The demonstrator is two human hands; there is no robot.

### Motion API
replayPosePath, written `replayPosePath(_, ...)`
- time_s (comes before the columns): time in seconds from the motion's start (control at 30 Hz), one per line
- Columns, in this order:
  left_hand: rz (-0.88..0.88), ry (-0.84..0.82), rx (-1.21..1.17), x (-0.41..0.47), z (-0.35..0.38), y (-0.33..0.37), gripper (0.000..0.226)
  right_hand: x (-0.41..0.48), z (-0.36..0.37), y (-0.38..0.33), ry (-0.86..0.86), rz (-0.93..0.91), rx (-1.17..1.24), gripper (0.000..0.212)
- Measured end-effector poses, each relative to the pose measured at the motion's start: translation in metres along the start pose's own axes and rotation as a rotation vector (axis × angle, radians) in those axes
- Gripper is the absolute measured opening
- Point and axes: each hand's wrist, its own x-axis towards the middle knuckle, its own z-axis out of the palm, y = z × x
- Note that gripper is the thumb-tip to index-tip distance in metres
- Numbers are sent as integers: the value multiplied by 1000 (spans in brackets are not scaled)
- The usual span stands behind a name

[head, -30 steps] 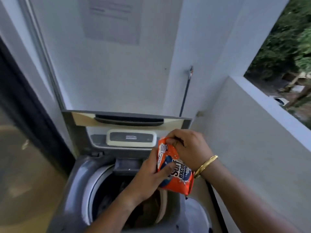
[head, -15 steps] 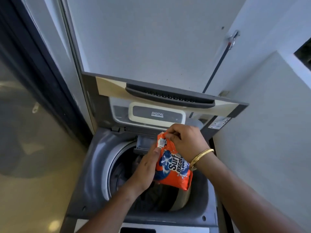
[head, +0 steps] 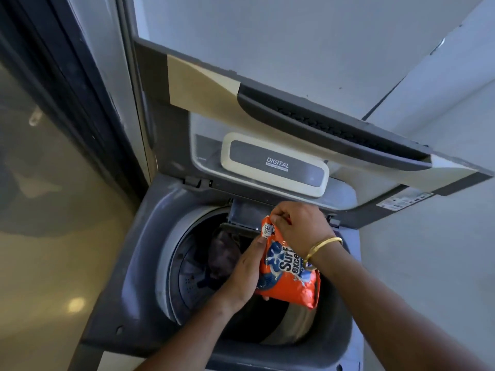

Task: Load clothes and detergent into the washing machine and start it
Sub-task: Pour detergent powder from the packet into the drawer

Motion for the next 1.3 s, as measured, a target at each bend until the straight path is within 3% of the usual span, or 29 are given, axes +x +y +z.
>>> replayPosePath(0.4, -135, 1, -89, 9, -12, 3, 46, 30, 17, -7, -86, 70, -157, 19)
replayPosePath(0.63, -148, -80, -211, 15, -22, -1, 61, 44, 23, -17, -113, 114, -244, 17)
replayPosePath(1.3, -162, -89, -151, 15, -35, 2, 61, 42, 25, -21, -97, 155, -175, 18)
